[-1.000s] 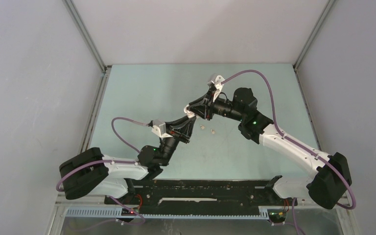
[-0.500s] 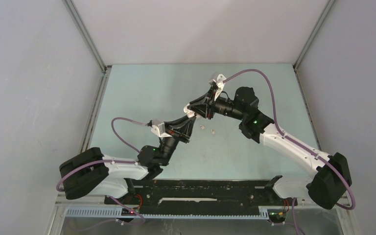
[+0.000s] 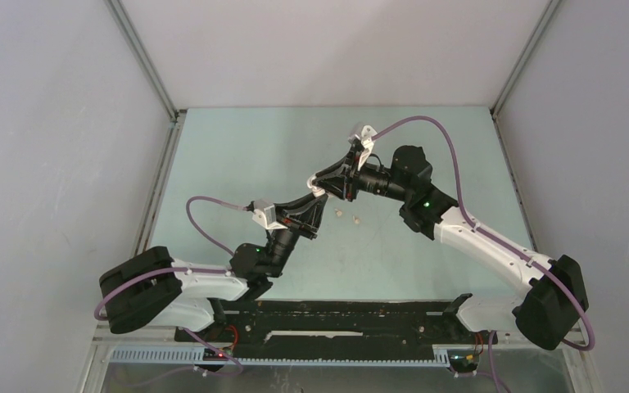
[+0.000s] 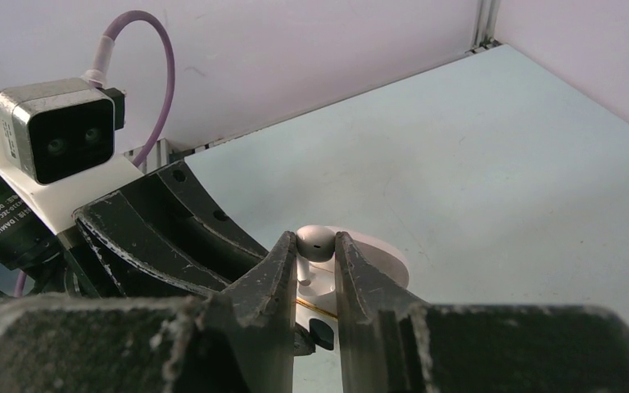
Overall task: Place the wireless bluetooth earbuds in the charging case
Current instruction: Place the earbud in the charging case.
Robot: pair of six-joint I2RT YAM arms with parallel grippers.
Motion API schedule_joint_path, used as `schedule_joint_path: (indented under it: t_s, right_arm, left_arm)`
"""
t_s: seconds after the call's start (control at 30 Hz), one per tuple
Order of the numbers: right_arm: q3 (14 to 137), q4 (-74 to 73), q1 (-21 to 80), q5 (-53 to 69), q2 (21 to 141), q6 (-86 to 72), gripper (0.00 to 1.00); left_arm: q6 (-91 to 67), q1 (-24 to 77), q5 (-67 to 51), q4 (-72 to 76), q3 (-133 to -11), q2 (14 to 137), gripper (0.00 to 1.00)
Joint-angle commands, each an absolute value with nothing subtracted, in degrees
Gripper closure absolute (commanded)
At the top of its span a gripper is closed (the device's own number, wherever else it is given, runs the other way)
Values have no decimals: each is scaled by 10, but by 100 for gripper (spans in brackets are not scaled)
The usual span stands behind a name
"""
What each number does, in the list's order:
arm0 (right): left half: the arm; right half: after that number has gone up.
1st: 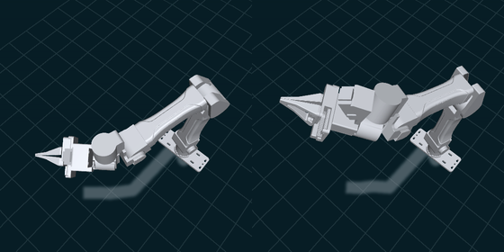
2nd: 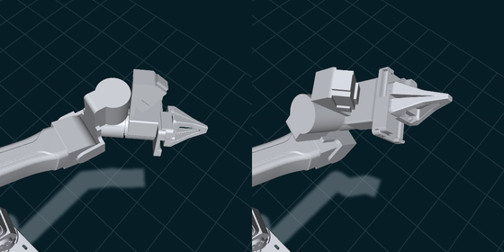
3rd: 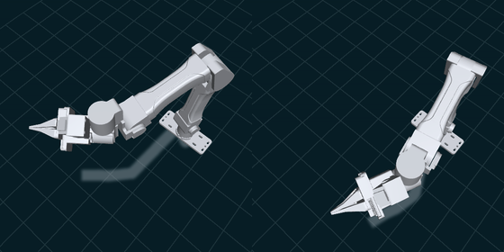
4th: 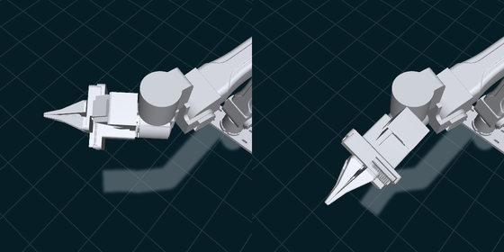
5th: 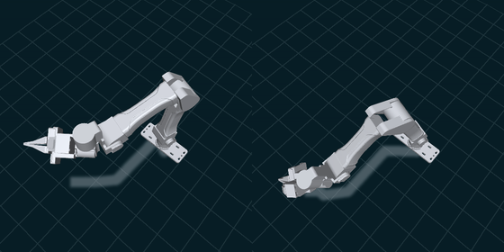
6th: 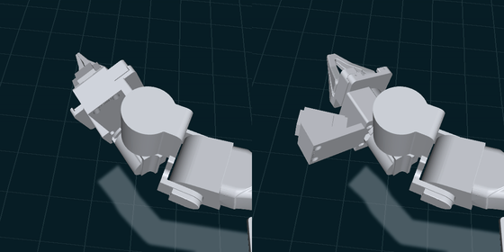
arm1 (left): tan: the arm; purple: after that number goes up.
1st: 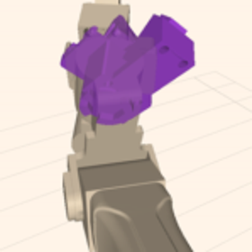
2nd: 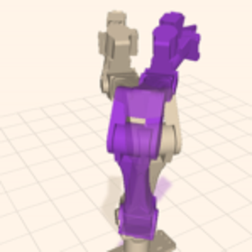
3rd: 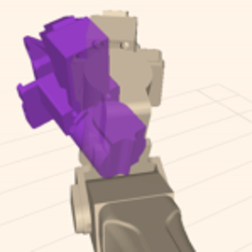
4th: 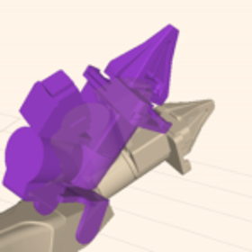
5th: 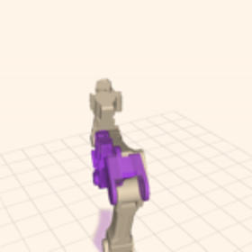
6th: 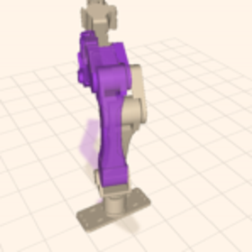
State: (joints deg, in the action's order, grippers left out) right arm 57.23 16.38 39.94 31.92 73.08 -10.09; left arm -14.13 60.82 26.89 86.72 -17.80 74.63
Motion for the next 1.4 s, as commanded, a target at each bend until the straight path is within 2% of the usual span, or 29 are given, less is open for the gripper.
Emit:
schedule_joint_path:
  t_s: [0.0, 0.9, 1.17, 1.37]
  right_arm:
    - [577, 167, 400, 324, 720, -97, 100]
    - [577, 151, 411, 258, 742, -107, 100]
    - [577, 152, 403, 257, 739, -121, 94]
    - [577, 147, 400, 259, 740, -113, 83]
  left_arm:
    - [-141, 604, 284, 911, -191, 739, 100]
    - [-110, 604, 282, 911, -182, 719, 100]
    - [-82, 604, 275, 911, -180, 718, 100]
    - [-74, 604, 276, 912, -177, 719, 100]
